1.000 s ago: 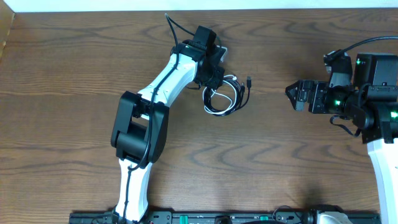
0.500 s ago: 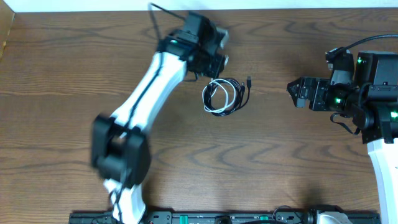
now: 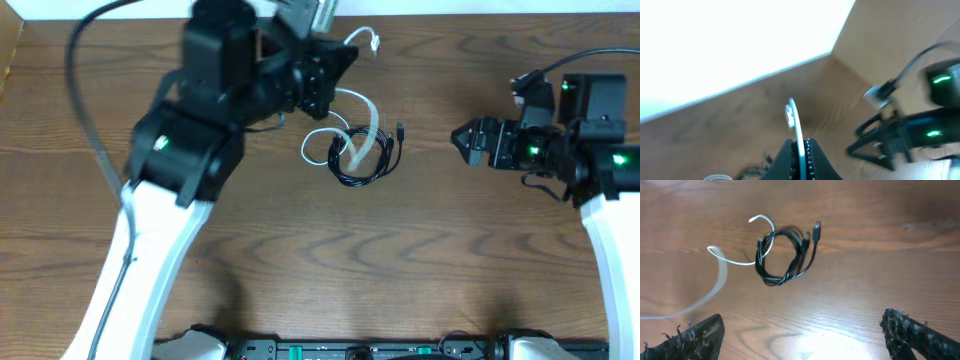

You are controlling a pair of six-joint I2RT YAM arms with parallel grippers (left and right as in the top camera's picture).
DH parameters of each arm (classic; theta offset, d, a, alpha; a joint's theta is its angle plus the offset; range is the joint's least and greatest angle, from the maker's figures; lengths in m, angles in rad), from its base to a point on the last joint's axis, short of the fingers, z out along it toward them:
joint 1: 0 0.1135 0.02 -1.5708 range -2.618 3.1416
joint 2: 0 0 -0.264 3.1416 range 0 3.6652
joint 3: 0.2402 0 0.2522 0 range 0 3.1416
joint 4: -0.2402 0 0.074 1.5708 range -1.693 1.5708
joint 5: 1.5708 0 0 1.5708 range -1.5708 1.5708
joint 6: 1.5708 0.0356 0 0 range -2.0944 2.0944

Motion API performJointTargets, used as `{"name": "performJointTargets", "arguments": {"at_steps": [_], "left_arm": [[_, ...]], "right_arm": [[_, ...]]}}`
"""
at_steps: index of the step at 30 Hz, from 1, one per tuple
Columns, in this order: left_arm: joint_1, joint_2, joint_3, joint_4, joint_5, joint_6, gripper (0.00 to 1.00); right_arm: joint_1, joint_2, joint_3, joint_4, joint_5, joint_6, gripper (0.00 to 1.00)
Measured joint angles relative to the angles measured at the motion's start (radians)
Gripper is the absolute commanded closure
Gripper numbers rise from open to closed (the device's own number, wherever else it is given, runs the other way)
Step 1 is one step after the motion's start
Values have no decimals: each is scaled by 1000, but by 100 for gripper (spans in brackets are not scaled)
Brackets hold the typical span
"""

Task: Untangle cables

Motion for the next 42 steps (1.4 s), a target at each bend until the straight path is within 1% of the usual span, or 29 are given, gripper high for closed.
{"name": "performJointTargets", "arguments": {"at_steps": [3, 10, 14, 17, 18, 19, 22, 24, 28, 33, 37, 40, 42], "left_arm": [[5, -73, 0, 23, -54, -13, 93], [74, -227, 0, 6, -310, -41, 92], [148, -268, 0, -27, -436, -50, 93], [213, -285, 0, -55, -489, -51, 93], [244, -288, 0, -64, -500, -51, 93], [269, -290, 0, -74, -510, -51, 93], [320, -287, 0, -108, -529, -51, 93], [339, -283, 0, -134, -536, -51, 93], [352, -269, 0, -165, -541, -51, 93], [352, -230, 0, -187, -540, -51, 92], [352, -193, 0, -204, -529, -51, 92], [352, -156, 0, -217, -509, -51, 92], [352, -147, 0, -219, -509, -51, 92]], "right_arm": [[6, 40, 0, 11, -21, 2, 5], [130, 160, 0, 145, -43, 25, 12], [224, 256, 1, 271, -46, 82, 20], [285, 336, 3, 348, -34, 134, 26], [307, 368, 4, 387, -23, 162, 28], [332, 407, 5, 422, -11, 183, 33], [380, 481, 5, 464, 27, 246, 45], [406, 518, 5, 467, 80, 296, 47], [439, 557, 5, 397, 219, 404, 51], [442, 559, 5, 329, 352, 479, 57], [443, 577, 6, 322, 397, 510, 60], [454, 647, 6, 339, 410, 538, 61], [468, 678, 6, 345, 415, 549, 63]]}}
